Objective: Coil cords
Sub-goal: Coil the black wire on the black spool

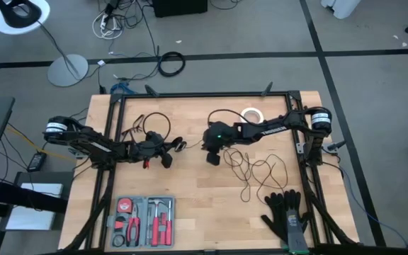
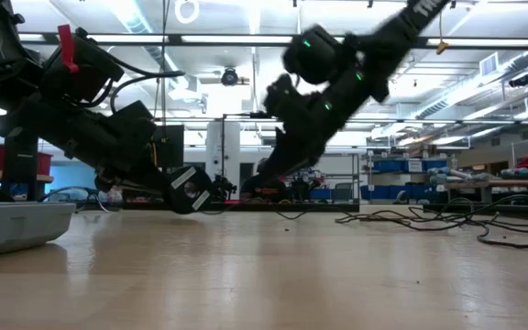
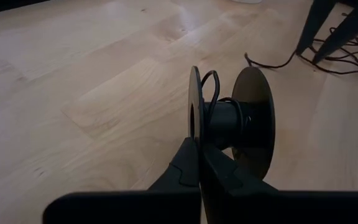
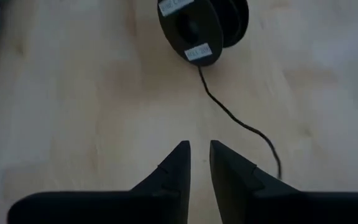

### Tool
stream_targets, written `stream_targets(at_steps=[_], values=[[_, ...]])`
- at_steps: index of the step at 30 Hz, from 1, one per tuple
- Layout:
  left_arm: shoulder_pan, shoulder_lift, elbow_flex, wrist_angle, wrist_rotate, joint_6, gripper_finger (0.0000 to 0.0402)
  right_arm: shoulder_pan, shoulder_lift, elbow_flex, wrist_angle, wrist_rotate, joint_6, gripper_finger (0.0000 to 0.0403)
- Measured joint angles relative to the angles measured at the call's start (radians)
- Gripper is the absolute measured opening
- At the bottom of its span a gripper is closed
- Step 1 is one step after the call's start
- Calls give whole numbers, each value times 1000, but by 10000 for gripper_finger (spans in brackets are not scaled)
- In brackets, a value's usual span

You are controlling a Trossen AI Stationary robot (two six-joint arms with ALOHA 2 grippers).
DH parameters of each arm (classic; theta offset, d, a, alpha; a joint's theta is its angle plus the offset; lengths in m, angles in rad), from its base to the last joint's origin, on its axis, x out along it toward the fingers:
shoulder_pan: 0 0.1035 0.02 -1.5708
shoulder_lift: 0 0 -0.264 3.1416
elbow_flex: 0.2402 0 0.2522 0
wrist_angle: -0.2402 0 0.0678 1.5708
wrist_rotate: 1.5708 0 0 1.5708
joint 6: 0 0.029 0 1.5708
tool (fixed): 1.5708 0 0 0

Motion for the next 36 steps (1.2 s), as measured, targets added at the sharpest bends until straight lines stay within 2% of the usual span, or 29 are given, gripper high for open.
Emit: stream_targets(at_steps=[3, 6, 11, 16, 19, 24, 36], values=[[0, 0, 0, -1, 0, 1, 0, -20, -23, -116, 191, -58, 58, 60], [2, 0, 0, -1, -5, 1, 0, -45, -75, -206, 282, -70, 80, 60], [3, 0, 0, -5, -26, 3, 0, -97, -183, -280, 289, -42, 98, 60], [3, 0, -1, -4, -36, 6, 0, -122, -207, -285, 347, 7, 160, 60], [3, 0, 0, -3, -39, 6, 0, -117, -168, -267, 450, 32, 102, 60], [3, 0, 0, -7, -39, 5, 0, -94, -73, -217, 479, 31, -59, 64], [3, 0, 0, -30, -38, 4, 0, -106, 50, -130, 338, 52, -109, 109]])
